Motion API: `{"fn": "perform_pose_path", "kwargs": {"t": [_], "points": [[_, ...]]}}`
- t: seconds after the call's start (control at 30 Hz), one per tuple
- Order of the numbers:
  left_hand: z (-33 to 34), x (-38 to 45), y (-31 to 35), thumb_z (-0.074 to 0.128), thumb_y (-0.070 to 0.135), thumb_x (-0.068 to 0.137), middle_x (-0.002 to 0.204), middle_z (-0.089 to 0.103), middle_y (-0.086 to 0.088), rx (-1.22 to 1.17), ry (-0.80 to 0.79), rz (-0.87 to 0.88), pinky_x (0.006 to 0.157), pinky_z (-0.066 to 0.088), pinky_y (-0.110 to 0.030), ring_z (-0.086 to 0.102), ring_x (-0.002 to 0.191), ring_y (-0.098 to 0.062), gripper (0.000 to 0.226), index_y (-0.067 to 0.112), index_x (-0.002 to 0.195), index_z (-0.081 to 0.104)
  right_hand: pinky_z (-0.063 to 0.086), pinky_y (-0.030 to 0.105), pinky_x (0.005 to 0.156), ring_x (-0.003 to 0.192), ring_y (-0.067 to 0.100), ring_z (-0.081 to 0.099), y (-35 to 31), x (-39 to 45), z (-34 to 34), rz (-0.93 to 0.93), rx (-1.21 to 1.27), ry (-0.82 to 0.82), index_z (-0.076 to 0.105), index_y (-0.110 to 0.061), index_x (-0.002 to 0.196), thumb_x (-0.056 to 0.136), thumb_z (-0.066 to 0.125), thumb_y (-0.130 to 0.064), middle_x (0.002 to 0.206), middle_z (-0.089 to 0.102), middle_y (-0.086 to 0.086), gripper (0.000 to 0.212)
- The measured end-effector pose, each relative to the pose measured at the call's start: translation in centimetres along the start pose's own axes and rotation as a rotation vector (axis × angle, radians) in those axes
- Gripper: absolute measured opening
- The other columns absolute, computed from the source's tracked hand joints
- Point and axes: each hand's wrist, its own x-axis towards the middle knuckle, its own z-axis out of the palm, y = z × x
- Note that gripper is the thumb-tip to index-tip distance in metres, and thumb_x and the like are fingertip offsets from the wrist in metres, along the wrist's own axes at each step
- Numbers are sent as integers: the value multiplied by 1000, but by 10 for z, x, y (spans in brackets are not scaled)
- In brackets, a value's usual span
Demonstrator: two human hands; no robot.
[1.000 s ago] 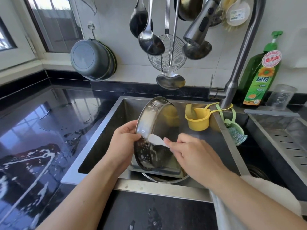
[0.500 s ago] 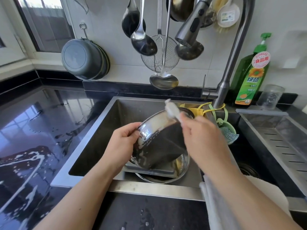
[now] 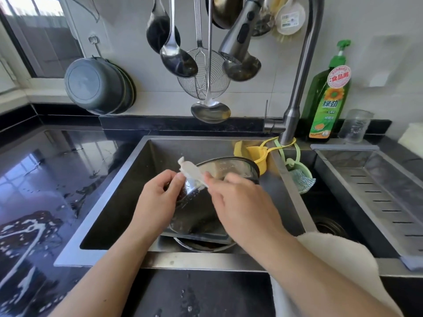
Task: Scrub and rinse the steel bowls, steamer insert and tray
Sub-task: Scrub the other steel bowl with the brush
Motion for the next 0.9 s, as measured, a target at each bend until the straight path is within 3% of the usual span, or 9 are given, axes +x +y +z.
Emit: {"fn": "perform_pose_path", "kwargs": {"t": [0.13, 0.23, 0.33, 0.47, 0.6, 0.7, 0.77, 0.83, 0.9], "points": [[1, 0, 0, 50, 35, 108, 64, 54, 9, 29, 66, -18, 61, 40, -27, 49, 60, -2, 38, 17, 75, 55, 47, 30, 44, 57, 12, 54, 41, 9, -15, 241, -95, 77, 57, -30, 140, 108, 43, -31, 75, 55, -7, 36], [2, 1, -3, 51, 36, 107, 65, 53, 7, 41, 65, -13, 60, 40, -28, 47, 60, -2, 38, 15, 76, 55, 31, 18, 43, 59, 8, 51, 57, 5, -21, 358, -94, 64, 61, -27, 140, 108, 42, -29, 78, 62, -5, 37], [1, 1, -4, 50, 36, 107, 64, 50, 6, 80, 71, 5, 56, 36, -22, 45, 58, -3, 41, 11, 75, 53, 28, 16, 40, 51, 7, 49, 46, 7, -22, 322, 28, 53, 59, -30, 140, 106, 46, -31, 74, 61, -8, 36], [2, 0, -6, 53, 36, 107, 57, 46, 11, 88, 64, 39, 50, 33, -18, 41, 55, -5, 44, 6, 75, 52, 30, 19, 45, 59, 7, 49, 13, -1, -11, 70, 155, -24, 54, -40, 142, 105, 49, -36, 73, 48, -13, 38], [2, 2, -7, 52, 36, 107, 62, 52, 6, 94, 76, 38, 51, 36, -16, 46, 57, -5, 41, 9, 76, 55, 25, 17, 48, 61, 9, 48, 21, 1, -13, 82, 126, 19, 55, -46, 140, 103, 51, -37, 71, 45, -14, 38], [0, 4, -9, 51, 37, 107, 66, 57, 1, 70, 90, 11, 54, 39, -16, 51, 60, -4, 40, 11, 78, 58, 29, 17, 42, 59, 4, 46, 12, -1, -14, 53, 108, -51, 53, -47, 140, 103, 51, -38, 69, 41, -18, 38], [-1, 4, -10, 50, 38, 107, 70, 59, -3, 79, 82, 14, 59, 41, -24, 52, 61, -9, 41, 9, 80, 59, 32, 19, 40, 56, 4, 47, 16, 1, -15, 89, 68, -17, 54, -46, 139, 103, 50, -39, 69, 44, -18, 37], [0, 2, -10, 51, 37, 107, 65, 55, 4, 78, 82, 27, 56, 37, -19, 48, 59, -7, 42, 10, 76, 56, 37, 22, 40, 54, 7, 52, 36, 9, -21, 250, 6, 35, 60, -40, 136, 104, 48, -37, 72, 56, -13, 34], [0, 1, -9, 53, 36, 106, 59, 49, 12, 77, 91, 36, 53, 35, -17, 45, 57, -4, 42, 14, 71, 51, 33, 22, 40, 54, 8, 53, 50, 12, -28, 363, -69, 40, 66, -33, 132, 105, 46, -36, 75, 63, -7, 34]]}}
